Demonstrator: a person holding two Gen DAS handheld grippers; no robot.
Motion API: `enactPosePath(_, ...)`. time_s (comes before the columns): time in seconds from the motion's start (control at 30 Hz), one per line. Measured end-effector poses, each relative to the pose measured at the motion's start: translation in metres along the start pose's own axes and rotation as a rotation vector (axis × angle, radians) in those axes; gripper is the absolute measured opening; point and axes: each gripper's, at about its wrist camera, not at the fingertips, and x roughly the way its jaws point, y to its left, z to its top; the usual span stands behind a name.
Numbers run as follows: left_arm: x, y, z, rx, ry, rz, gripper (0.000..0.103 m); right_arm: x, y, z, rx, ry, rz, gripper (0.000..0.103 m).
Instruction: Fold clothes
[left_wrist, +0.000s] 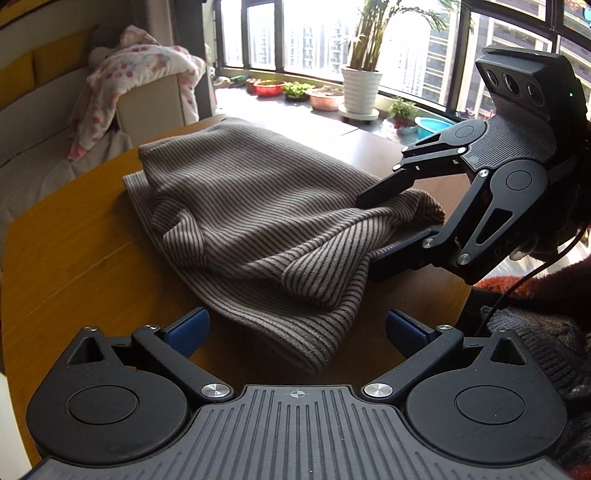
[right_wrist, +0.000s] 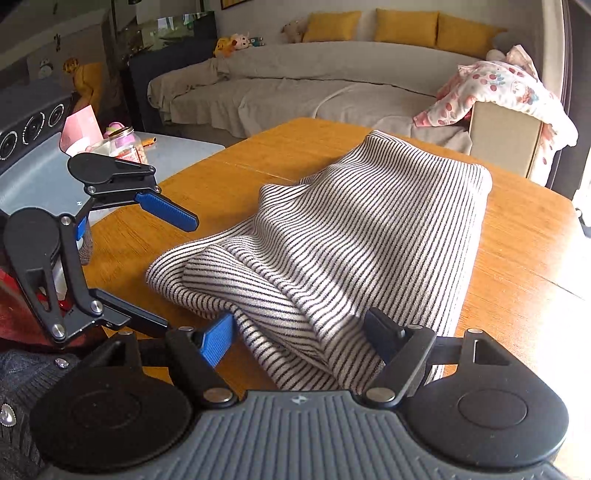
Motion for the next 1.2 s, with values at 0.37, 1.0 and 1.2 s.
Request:
enactPosePath(0.37, -0.008, 0.029, 0.022, -0.109, -0.093, -0.038, 0.103, -0.026, 0.001, 0.015, -0.070, -0.101, -0.052, 0.086)
enactPosePath(1.0, 0.149, 0.142, 0.140, -0.500, -0.143, -0.035, 0.103, 0.012, -0.011, 0.001, -0.013, -0.043, -0.064, 0.092)
enactPosePath(1.2, 0.123, 0.159, 0.118, -0.549, -0.150, -0.006, 0.103, 0.001, -0.006, 0.012, -0.086, -0.099, -0.105, 0.093)
